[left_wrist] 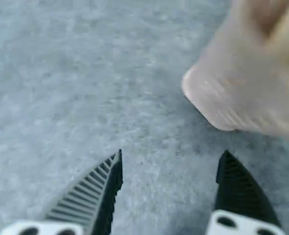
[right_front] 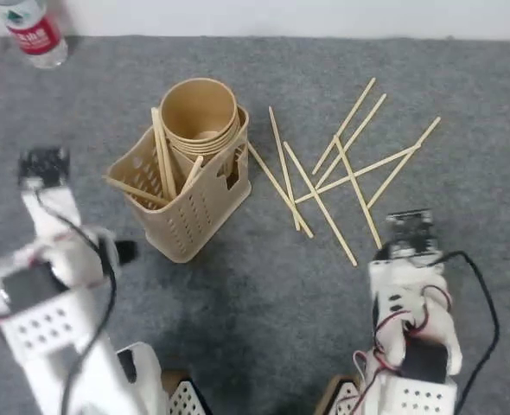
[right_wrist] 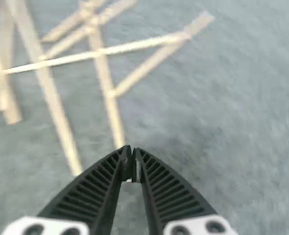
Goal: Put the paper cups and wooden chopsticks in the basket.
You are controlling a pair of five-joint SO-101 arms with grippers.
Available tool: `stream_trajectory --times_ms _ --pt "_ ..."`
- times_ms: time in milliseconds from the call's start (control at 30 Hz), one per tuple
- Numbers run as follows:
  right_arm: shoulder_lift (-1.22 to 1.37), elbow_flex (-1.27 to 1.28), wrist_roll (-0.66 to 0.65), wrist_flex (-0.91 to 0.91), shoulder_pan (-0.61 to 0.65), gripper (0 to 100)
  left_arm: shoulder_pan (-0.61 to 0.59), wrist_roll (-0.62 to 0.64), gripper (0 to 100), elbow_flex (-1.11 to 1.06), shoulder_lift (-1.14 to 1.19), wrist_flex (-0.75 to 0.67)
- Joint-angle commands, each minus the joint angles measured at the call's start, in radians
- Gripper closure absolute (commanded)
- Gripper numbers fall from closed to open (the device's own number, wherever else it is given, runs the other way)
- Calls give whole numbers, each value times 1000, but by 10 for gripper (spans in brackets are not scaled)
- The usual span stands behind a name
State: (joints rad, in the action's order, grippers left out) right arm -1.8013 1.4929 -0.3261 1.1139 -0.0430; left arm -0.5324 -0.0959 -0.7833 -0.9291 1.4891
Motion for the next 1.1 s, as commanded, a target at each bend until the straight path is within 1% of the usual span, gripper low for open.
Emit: stream_trajectory --times_ms 0,67,167,300,367,433,533,633,700,733,800,933,1067 --pt "-8 -127 -81 70 128 982 -55 -25 703 -259 -261 -135" --pt "-8 -161 -103 73 133 943 -69 -80 702 -303 -356 -143" --pt "-5 -222 -127 74 136 865 -61 -94 700 -383 -466 -143" --pt "91 -344 -129 73 140 848 -35 -87 700 -496 -534 -164" --pt "211 -425 -121 74 160 848 -17 -68 700 -547 -549 -169" --pt "364 -514 -75 81 196 848 2 -34 700 -593 -568 -172" --pt "608 -644 -40 82 272 848 5 6 700 -615 -608 -176" --pt "845 -760 -37 74 337 848 46 89 700 -641 -652 -178" --pt "992 -835 -37 61 361 848 78 146 701 -700 -687 -196" --pt "1061 -875 -37 53 367 848 84 176 702 -734 -707 -224" --pt "1191 -954 -37 36 366 848 68 216 702 -800 -741 -236" --pt "1449 -1085 -35 28 328 848 -5 221 702 -829 -841 -218" --pt "1707 -1215 -35 42 305 864 -9 226 702 -851 -896 -201"
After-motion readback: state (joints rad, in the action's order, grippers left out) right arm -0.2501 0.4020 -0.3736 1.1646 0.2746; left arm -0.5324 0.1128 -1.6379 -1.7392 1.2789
